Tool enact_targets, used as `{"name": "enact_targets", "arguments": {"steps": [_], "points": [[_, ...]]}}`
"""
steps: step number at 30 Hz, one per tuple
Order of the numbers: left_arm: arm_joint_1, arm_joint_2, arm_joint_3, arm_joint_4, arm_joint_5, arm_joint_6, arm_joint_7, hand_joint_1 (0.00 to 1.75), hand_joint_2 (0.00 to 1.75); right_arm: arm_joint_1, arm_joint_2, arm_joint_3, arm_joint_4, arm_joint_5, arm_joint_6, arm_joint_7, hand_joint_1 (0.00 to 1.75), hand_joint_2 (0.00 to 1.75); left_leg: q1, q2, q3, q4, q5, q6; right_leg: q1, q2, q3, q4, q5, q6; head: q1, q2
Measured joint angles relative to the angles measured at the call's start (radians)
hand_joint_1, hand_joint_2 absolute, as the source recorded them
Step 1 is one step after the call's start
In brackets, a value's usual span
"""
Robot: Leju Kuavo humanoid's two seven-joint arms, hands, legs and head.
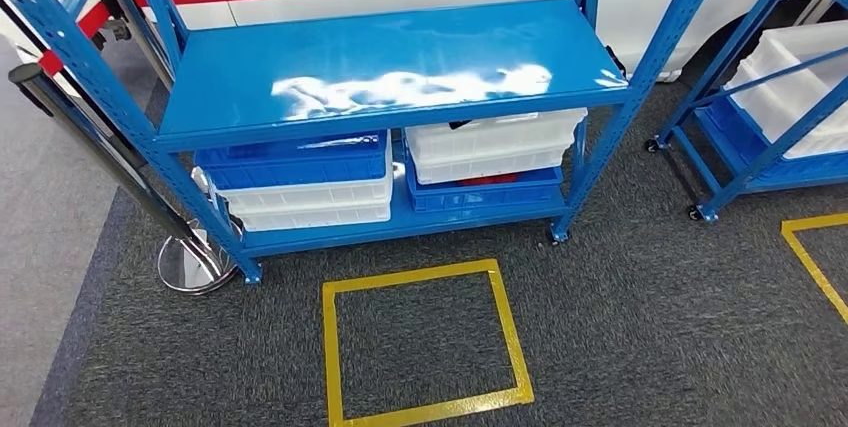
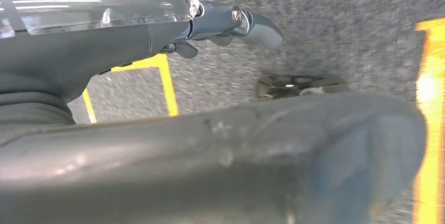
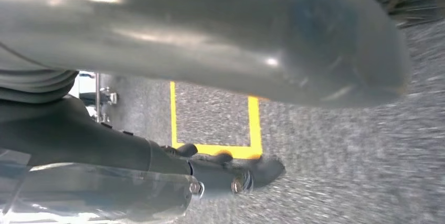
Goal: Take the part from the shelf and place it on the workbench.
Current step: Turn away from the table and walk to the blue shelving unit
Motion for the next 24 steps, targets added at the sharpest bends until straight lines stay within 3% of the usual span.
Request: {"name": "enact_targets", "arguments": {"steps": [2,4,5,6,8,9,10,13,14,16,18,19,20,21,24], "points": [[-0.001,0.0,0.0,0.0,-0.001,0.0,0.0,0.0,0.0,-0.003,0.001,0.0,0.0,0.004,-0.002,0.001,0.0,0.0,-0.001,0.006,0.019,-0.003,-0.015,0.004,-0.002,-0.01,-0.082,0.112,-0.048,0.007,0.001,0.0],[0.002,0.001,0.0,0.0,-0.001,-0.001,0.001,0.0,0.0,-0.002,0.002,0.0,0.0,0.009,-0.002,0.002,0.0,0.0,-0.001,0.009,0.042,-0.003,-0.037,0.002,-0.004,-0.013,-0.145,0.165,-0.073,0.012,0.001,0.0],[0.004,0.001,0.0,0.0,-0.001,-0.002,0.001,0.0,0.0,0.0,0.002,0.0,0.0,0.011,-0.003,0.002,0.0,0.0,0.0,0.011,0.057,-0.003,-0.048,0.001,-0.005,-0.014,-0.156,0.151,-0.06,0.012,0.001,0.0],[0.006,0.001,0.0,0.0,-0.001,-0.002,0.002,0.0,0.0,0.002,0.002,0.0,0.0,0.012,-0.003,0.002,0.0,0.0,0.0,0.012,0.075,-0.003,-0.061,-0.002,-0.005,-0.018,-0.153,0.106,-0.025,0.011,0.001,0.0],[0.008,0.001,0.0,0.0,-0.001,-0.003,0.003,0.0,0.0,0.005,0.002,0.0,0.0,0.014,-0.003,0.001,0.0,0.0,-0.001,0.018,0.107,-0.002,-0.089,-0.009,-0.001,-0.034,-0.134,-0.01,0.074,0.002,0.0,0.0],[0.007,0.002,0.0,0.0,-0.001,-0.003,0.003,0.0,0.0,0.005,0.002,0.0,0.0,0.015,-0.003,0.001,0.0,0.0,-0.003,0.021,0.117,-0.003,-0.101,-0.015,0.003,-0.04,-0.127,-0.051,0.108,-0.005,-0.001,0.0],[0.006,0.002,0.0,0.0,-0.001,-0.004,0.004,0.0,0.0,0.004,0.003,0.0,0.0,0.016,-0.002,0.001,0.0,0.0,-0.004,0.025,0.124,-0.005,-0.111,-0.021,0.006,-0.042,-0.125,-0.07,0.126,-0.011,-0.002,0.0],[0.003,0.006,0.0,0.0,-0.002,-0.004,0.004,0.0,0.0,0.001,0.008,0.001,0.0,0.017,0.001,0.002,0.0,0.0,-0.006,0.029,0.131,0.02,-0.105,-0.037,0.004,-0.029,-0.106,-0.082,0.116,-0.029,-0.003,0.0],[0.002,0.007,0.0,0.0,-0.003,-0.004,0.004,0.0,0.0,0.002,0.009,0.0,0.0,0.017,0.002,0.002,0.0,0.0,-0.005,0.026,0.116,0.058,-0.097,-0.041,0.002,-0.026,-0.091,-0.09,0.11,-0.035,-0.004,0.0],[0.001,0.009,0.0,0.0,-0.004,-0.004,0.003,0.0,0.0,0.002,0.011,0.0,0.0,0.016,0.002,0.002,0.0,0.0,0.0,0.019,0.047,0.172,-0.109,-0.05,-0.001,-0.02,-0.061,-0.104,0.096,-0.044,-0.007,0.0],[0.002,0.009,0.0,0.0,-0.005,-0.004,0.003,0.0,0.0,0.0,0.011,0.0,0.0,0.016,0.003,0.002,0.0,0.0,0.005,0.017,-0.038,0.275,-0.17,-0.059,-0.002,-0.01,-0.037,-0.109,0.078,-0.047,-0.009,0.0],[0.003,0.009,0.0,0.0,-0.006,-0.004,0.003,0.0,0.0,0.0,0.012,0.001,0.0,0.016,0.003,0.002,0.0,0.0,0.007,0.017,-0.068,0.296,-0.196,-0.062,-0.002,-0.004,-0.024,-0.109,0.067,-0.046,-0.009,0.0],[0.005,0.009,0.0,0.0,-0.007,-0.004,0.003,0.0,0.0,0.001,0.012,0.0,0.0,0.016,0.003,0.003,0.0,0.0,0.008,0.016,-0.086,0.29,-0.202,-0.064,-0.002,0.002,-0.01,-0.109,0.057,-0.045,-0.009,0.0],[0.006,0.009,0.0,0.0,-0.007,-0.004,0.003,0.0,0.0,0.001,0.012,0.0,0.0,0.016,0.003,0.003,0.0,0.0,0.009,0.016,-0.091,0.257,-0.181,-0.063,-0.001,0.007,0.005,-0.109,0.046,-0.044,-0.009,0.0],[0.011,0.011,0.0,0.0,-0.008,-0.004,0.004,0.0,0.0,0.003,0.013,0.0,0.0,0.016,0.003,0.005,0.0,0.0,0.005,0.002,-0.077,0.096,-0.027,-0.048,0.0,0.02,0.046,-0.109,0.013,-0.035,-0.008,0.0]]}}
